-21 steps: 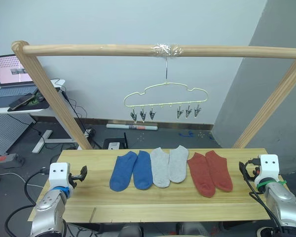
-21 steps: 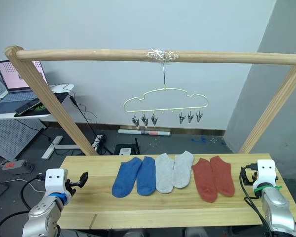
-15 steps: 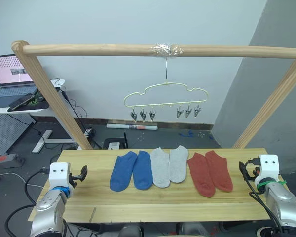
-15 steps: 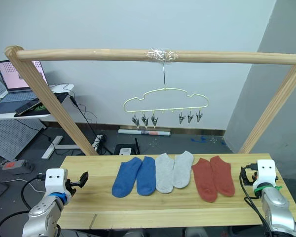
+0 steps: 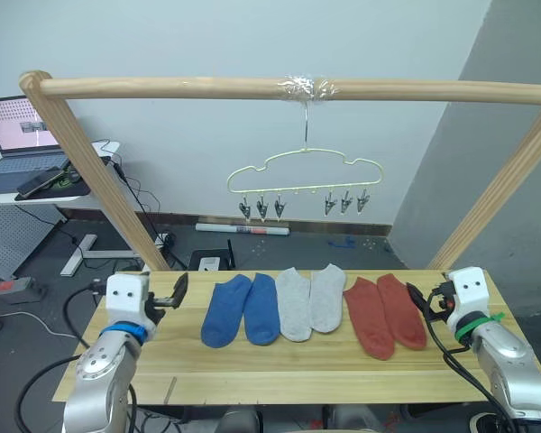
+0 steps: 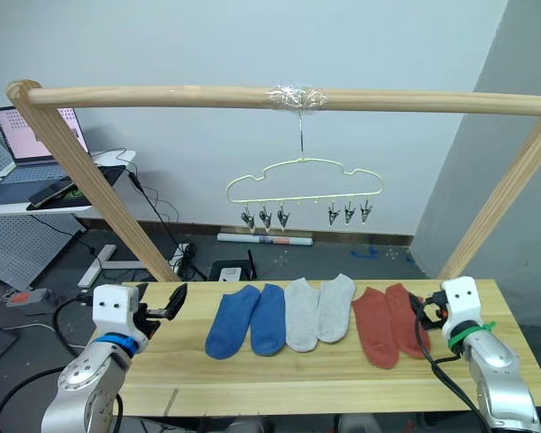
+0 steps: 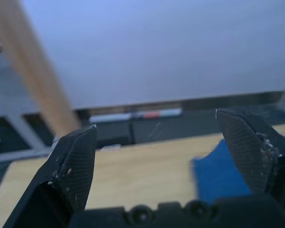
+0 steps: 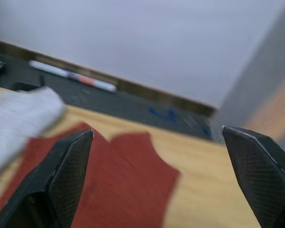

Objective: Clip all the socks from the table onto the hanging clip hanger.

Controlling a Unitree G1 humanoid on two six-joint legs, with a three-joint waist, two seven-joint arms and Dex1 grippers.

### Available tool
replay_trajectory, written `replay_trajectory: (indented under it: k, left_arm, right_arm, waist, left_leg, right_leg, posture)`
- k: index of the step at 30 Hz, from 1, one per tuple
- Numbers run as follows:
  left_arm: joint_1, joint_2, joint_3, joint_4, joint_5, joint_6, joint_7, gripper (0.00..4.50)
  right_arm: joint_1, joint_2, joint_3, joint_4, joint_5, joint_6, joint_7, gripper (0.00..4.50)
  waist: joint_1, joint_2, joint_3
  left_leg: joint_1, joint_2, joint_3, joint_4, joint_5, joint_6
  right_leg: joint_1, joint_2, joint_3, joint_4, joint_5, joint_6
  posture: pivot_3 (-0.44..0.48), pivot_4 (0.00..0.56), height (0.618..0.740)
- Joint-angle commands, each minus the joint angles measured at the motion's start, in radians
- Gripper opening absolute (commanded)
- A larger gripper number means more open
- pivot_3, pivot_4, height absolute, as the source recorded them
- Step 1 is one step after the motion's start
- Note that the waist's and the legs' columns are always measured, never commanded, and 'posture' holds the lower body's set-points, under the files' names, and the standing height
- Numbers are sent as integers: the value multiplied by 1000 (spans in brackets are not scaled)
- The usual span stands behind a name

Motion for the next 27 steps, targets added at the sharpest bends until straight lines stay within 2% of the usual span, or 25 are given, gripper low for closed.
replay_trajectory:
  k: [1, 3, 7, 9, 15, 27]
  left_arm:
    - [-54, -12, -43, -91, -20, 28, 6, 4445]
    - [-93, -25, -63, -99, -17, 28, 7, 4047]
    - [-186, -51, -130, -67, 18, 36, 16, 2903]
    - [-228, -68, -159, -34, 32, 27, 21, 2903]
    - [-325, -126, -193, 47, 50, -20, 45, 2903]
    - [-404, -170, -205, 146, 116, -127, 91, 2903]
  right_arm:
    - [-32, -20, 31, -135, 72, 36, 78, 4500]
    - [-60, -36, 59, -162, 67, 51, 97, 4500]
    - [-139, -36, 110, -234, 113, 121, 131, 4500]
    - [-177, -33, 149, -266, 124, 145, 148, 4500]
    - [-246, -7, 217, -302, 139, 184, 154, 4500]
    - [-334, 47, 263, -343, 163, 239, 135, 4500]
  waist:
    - [0, 0, 4]
    - [-1, -2, 9]
    - [-2, -7, 15]
    - [-3, -7, 17]
    - [-4, -8, 23]
    - [-28, -8, 31]
  left_leg:
    - [0, 0, 0, 0, 0, 0]
    - [0, 0, 0, 1, 0, 0]
    - [0, -1, 0, 2, 0, 0]
    - [-1, 0, 0, 2, 0, 0]
    - [-4, 0, 0, 1, -1, 0]
    - [-6, 0, 0, 2, -1, 0]
  right_leg:
    - [0, 0, 0, 0, 0, 0]
    - [0, 0, 0, 0, 0, 0]
    - [0, 0, 0, 0, 1, 1]
    - [0, 0, 0, -1, 4, 6]
    - [-4, 1, 0, -2, 4, 6]
    - [-4, 1, 0, -1, 4, 7]
  posture:
    - [-82, 84, 740]
    - [-90, 85, 740]
    - [-105, 91, 740]
    - [-124, 95, 740]
    - [-152, 103, 740]
    - [-173, 115, 740]
